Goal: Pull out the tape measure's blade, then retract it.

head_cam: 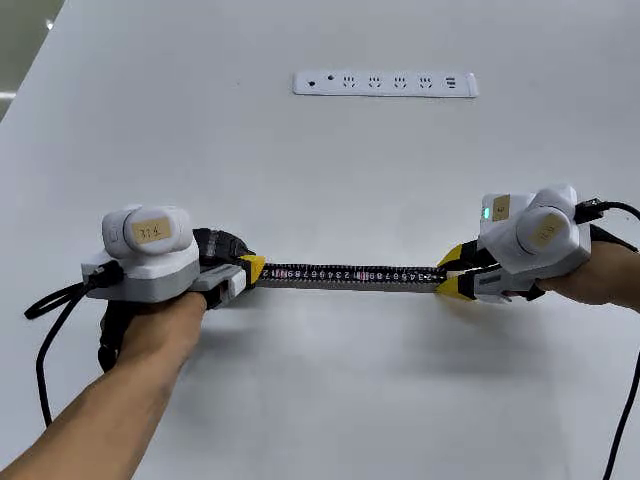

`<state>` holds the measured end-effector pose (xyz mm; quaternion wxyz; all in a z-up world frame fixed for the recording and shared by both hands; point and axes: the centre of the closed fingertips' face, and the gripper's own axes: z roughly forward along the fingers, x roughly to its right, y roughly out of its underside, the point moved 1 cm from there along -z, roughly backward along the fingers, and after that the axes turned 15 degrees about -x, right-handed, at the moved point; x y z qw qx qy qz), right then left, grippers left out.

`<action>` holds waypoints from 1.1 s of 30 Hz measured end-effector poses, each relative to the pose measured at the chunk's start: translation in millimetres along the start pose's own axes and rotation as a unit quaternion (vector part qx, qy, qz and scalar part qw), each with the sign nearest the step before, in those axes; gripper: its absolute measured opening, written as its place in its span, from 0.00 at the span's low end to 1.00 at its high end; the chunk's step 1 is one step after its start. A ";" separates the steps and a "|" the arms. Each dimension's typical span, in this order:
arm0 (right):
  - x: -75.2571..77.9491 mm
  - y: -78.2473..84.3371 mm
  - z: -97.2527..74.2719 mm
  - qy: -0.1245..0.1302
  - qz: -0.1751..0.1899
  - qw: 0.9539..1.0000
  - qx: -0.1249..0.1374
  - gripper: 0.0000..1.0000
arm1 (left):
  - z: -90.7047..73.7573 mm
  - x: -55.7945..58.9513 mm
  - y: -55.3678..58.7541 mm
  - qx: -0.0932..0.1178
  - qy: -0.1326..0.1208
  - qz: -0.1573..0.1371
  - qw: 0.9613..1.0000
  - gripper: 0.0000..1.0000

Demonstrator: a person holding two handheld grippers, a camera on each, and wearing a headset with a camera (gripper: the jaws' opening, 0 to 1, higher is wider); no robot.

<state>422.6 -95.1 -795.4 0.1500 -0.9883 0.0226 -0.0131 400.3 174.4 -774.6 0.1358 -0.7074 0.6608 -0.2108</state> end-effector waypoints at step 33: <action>-4.3 -24.8 9.6 -0.006 -0.008 1.000 0.007 0.10 | -0.8 0.0 -0.2 0.002 0.002 0.000 1.000 0.60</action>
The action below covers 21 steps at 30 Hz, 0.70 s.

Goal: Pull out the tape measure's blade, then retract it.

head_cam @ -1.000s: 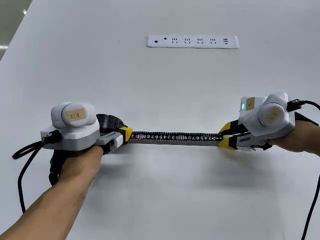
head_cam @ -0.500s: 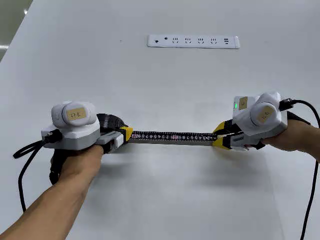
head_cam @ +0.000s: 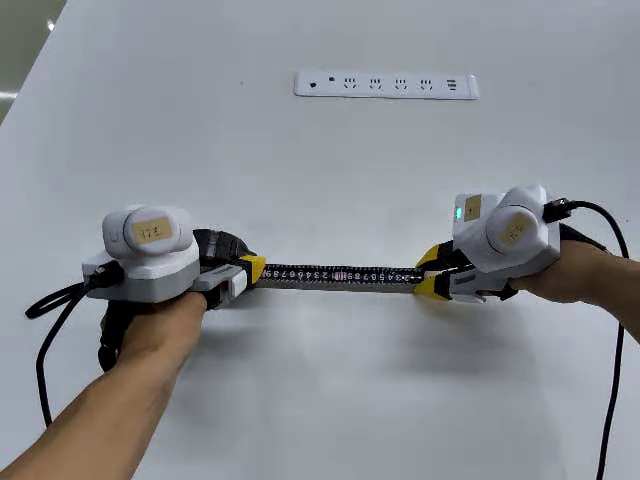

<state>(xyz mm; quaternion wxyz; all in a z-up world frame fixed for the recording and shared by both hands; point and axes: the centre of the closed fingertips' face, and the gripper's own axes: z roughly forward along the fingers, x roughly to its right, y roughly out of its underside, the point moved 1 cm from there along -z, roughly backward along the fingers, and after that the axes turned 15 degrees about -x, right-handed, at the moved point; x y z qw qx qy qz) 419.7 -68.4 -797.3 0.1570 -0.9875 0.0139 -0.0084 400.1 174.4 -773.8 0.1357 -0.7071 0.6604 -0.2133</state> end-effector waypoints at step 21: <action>-1.1 -6.9 1.7 0.000 0.000 1.000 0.001 0.10 | 0.6 0.5 0.2 0.000 0.000 -0.001 1.000 0.60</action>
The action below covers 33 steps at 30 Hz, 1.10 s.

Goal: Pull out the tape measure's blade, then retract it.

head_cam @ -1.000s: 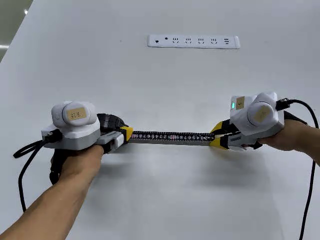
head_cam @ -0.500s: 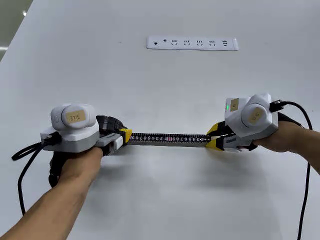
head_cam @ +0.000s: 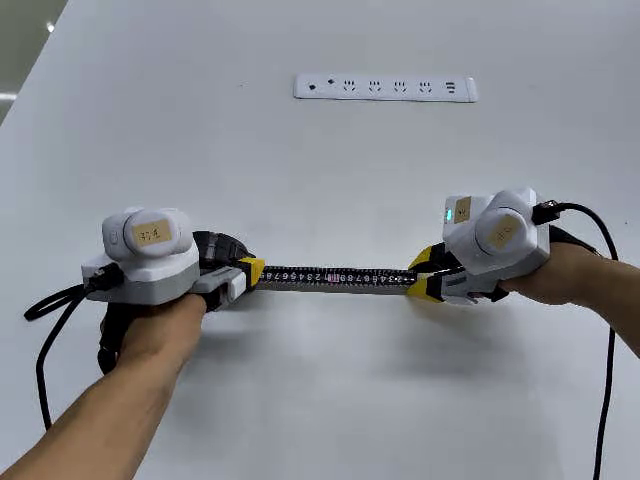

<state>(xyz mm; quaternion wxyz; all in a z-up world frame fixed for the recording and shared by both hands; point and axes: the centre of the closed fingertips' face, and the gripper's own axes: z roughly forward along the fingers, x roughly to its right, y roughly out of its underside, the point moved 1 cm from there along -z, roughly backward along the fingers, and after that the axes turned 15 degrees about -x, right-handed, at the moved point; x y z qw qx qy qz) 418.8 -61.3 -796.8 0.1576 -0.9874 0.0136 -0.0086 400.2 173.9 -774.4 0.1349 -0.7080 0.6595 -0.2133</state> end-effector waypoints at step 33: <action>-1.8 -28.6 11.1 -0.008 -0.006 1.000 0.008 0.10 | 0.3 1.1 0.1 -0.001 0.002 -0.001 1.000 0.60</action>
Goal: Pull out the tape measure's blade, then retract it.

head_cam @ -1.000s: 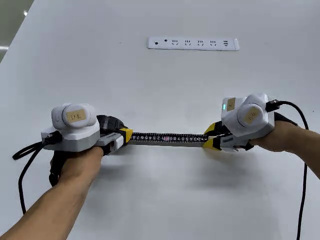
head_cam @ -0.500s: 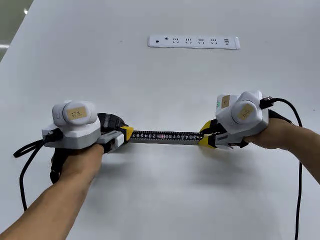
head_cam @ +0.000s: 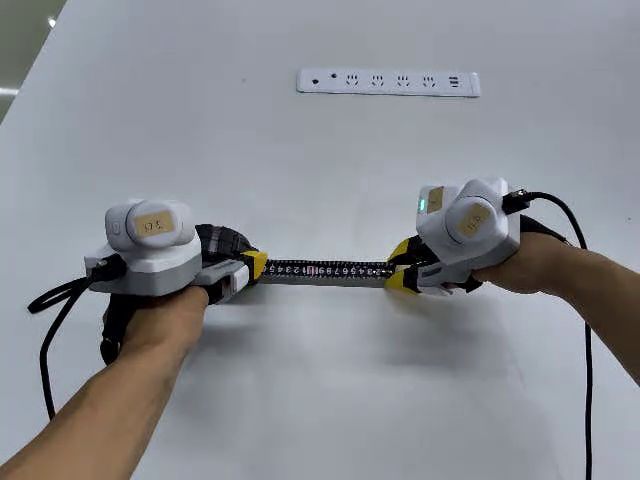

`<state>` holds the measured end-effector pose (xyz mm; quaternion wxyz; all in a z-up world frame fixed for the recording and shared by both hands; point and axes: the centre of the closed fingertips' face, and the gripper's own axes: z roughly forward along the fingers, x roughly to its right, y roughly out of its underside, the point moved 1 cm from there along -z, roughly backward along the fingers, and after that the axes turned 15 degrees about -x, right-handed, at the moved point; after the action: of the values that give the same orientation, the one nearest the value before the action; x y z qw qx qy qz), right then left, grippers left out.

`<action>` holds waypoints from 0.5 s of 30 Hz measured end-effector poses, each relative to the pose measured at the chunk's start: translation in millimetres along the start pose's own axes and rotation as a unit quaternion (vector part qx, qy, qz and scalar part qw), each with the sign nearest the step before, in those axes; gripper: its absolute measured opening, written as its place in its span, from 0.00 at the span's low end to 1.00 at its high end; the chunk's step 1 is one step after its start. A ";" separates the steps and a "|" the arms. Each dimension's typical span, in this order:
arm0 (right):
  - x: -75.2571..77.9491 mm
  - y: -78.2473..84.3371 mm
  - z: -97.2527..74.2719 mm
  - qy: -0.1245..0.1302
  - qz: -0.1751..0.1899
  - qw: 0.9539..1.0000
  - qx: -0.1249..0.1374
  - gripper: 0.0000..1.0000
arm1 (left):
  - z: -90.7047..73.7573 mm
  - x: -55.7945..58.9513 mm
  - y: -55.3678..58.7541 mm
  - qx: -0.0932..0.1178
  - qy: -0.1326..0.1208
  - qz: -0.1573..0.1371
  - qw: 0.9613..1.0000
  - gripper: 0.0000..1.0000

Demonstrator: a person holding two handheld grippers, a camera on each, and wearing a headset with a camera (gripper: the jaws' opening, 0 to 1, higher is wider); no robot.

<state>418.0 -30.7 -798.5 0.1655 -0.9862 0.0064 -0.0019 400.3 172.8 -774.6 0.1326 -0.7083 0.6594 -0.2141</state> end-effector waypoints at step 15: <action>-0.9 -13.8 6.7 -0.002 -0.001 1.000 0.002 0.10 | 0.3 -0.8 0.2 -0.001 0.001 0.002 1.000 0.60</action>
<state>417.3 -15.4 -800.2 0.1679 -0.9858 0.0047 0.0003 400.2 173.5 -775.0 0.1315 -0.7072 0.6609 -0.2140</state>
